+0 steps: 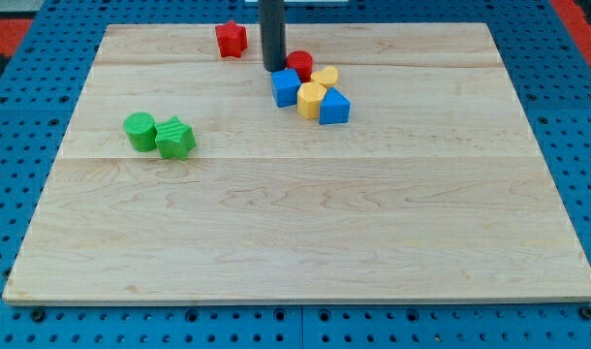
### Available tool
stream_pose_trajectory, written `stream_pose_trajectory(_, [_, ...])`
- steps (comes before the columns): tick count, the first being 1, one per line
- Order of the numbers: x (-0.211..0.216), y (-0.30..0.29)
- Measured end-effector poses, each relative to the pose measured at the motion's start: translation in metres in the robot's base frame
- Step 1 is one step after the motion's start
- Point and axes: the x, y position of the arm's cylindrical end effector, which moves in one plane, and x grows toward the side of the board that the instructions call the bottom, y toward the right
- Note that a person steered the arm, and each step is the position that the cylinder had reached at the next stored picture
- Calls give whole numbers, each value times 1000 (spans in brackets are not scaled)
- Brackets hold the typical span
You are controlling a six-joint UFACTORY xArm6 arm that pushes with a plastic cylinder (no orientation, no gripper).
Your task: Move the red star to the top left of the red circle
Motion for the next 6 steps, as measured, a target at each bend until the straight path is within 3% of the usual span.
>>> stream_pose_trajectory(1, [0,-30])
stream_pose_trajectory(3, [-21,-152])
stream_pose_trajectory(4, [-62,-146])
stream_pose_trajectory(6, [-72,-7])
